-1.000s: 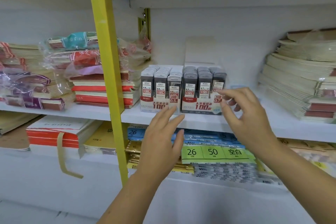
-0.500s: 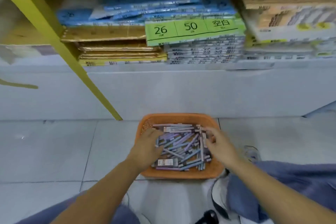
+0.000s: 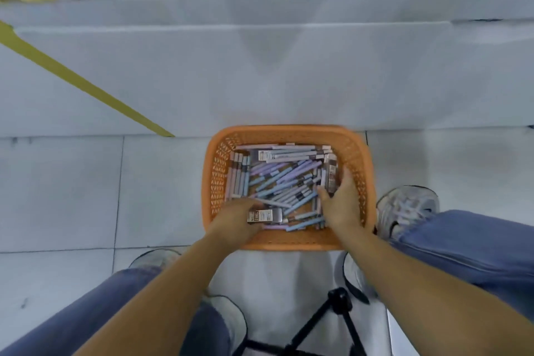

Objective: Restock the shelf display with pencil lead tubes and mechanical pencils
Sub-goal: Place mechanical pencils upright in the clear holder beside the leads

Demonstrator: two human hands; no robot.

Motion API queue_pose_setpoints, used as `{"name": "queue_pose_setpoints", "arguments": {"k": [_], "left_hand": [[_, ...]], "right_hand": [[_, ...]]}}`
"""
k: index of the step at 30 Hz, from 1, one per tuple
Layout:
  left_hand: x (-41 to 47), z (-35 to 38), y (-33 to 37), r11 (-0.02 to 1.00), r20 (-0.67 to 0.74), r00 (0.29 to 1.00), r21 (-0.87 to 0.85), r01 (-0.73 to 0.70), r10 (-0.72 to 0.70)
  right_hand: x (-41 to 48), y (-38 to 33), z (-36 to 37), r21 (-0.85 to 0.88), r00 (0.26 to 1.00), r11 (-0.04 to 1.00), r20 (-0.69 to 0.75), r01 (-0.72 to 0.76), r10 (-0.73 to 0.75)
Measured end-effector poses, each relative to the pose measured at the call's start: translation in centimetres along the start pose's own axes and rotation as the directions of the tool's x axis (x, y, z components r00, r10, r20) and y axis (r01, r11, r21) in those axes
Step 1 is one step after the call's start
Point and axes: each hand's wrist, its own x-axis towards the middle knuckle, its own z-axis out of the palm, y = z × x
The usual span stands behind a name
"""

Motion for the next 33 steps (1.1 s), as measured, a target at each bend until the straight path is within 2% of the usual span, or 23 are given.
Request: {"name": "queue_pose_setpoints", "arguments": {"k": [5, 10, 16, 22, 25, 29, 33], "left_hand": [[1.0, 0.9, 0.0, 0.998, -0.013, 1.0, 0.061, -0.013, 0.013], [1.6, 1.5, 0.1, 0.993, -0.077, 0.997, 0.113, 0.03, -0.021], [2.3, 1.2, 0.6, 0.972, -0.074, 0.997, 0.236, 0.016, 0.001], [2.0, 1.1, 0.8, 0.972, -0.102, 0.994, 0.234, 0.0, 0.025], [1.8, 0.6, 0.9, 0.987, -0.152, 0.988, 0.156, 0.042, -0.018], [1.6, -0.6, 1.1, 0.997, -0.203, 0.977, 0.024, 0.071, -0.065], [1.4, -1.7, 1.9, 0.961, -0.218, 0.973, -0.276, 0.015, -0.078]], "right_hand": [[0.6, 0.9, 0.8, -0.099, 0.999, 0.994, -0.016, 0.039, -0.041], [1.1, 1.0, 1.4, -0.04, 0.999, 0.999, -0.035, -0.02, 0.018], [2.1, 0.9, 1.4, 0.051, 0.997, 0.997, 0.056, -0.059, 0.056], [2.2, 1.5, 0.5, 0.141, 0.974, 0.982, 0.202, -0.128, 0.098], [2.0, 2.0, -0.2, 0.182, 0.965, 0.972, 0.243, -0.148, 0.102], [2.1, 1.9, -0.6, 0.145, 0.973, 0.979, 0.205, -0.142, 0.111], [2.0, 1.4, -1.0, 0.142, 0.982, 0.984, 0.171, -0.109, 0.084]]}}
